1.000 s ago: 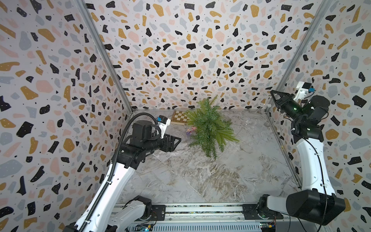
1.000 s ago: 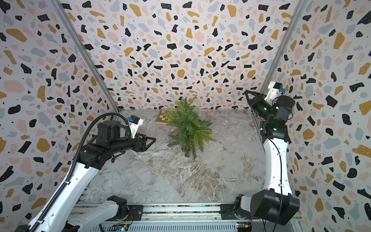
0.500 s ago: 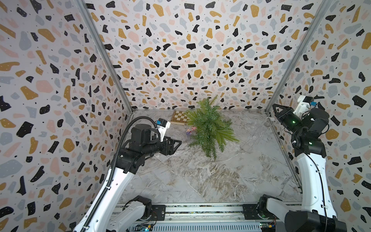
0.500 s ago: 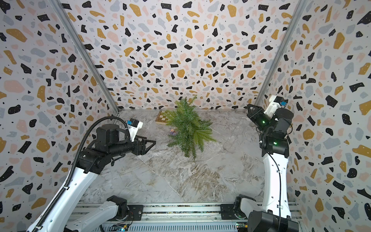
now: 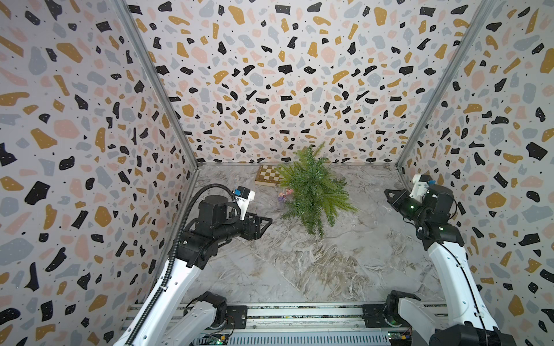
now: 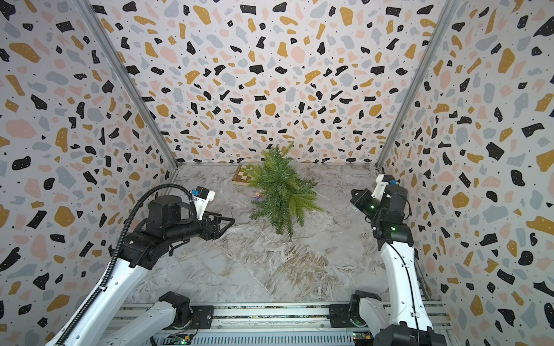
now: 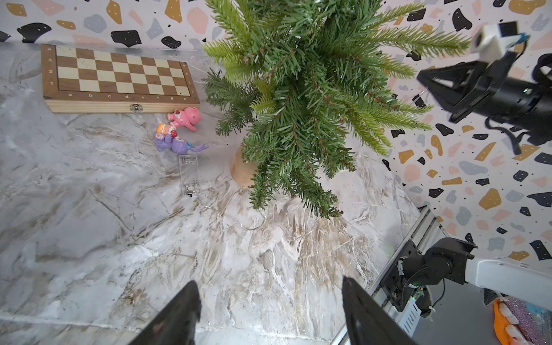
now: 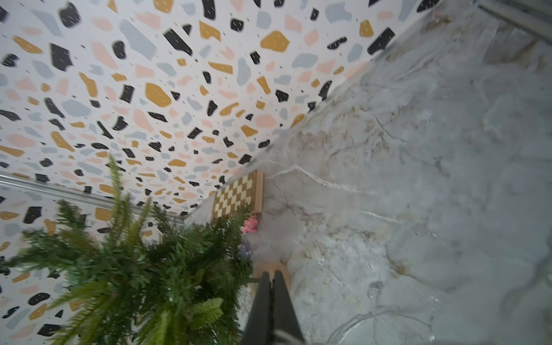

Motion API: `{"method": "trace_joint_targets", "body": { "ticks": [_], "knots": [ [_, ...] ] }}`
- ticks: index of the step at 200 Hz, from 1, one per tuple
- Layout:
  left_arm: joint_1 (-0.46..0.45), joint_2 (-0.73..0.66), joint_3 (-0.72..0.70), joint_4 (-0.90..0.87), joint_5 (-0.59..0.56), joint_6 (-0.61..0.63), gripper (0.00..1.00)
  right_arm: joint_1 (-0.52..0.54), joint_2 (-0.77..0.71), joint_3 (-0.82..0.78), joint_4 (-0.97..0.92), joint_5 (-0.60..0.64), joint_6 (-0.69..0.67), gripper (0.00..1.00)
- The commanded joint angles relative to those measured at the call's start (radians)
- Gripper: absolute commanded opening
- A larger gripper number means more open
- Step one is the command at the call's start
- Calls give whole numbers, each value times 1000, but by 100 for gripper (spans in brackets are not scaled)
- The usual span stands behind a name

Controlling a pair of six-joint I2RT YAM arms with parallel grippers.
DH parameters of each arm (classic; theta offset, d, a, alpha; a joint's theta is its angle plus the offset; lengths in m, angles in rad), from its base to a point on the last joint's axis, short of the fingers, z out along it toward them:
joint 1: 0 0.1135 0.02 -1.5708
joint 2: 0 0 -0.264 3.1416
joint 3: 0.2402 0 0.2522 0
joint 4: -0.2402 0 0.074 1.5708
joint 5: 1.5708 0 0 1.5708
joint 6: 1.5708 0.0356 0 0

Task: Remove string lights from the small christmas tree
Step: Place the light string at the center of the board.

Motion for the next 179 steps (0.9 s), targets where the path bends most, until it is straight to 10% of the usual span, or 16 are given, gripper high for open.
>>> {"method": "trace_joint_targets", "body": {
  "ticks": [1,66,179],
  "knots": [
    [-4,-23,-12,48,13,-17,74,19,0,-59,-12,66,-26,0],
    [-3,-40,-64,77,27,-38,74,26,125,-207,60,118,-31,0],
    [-5,-39,-115,116,53,-50,74,48,32,-107,-138,376,-71,59]
  ]
}}
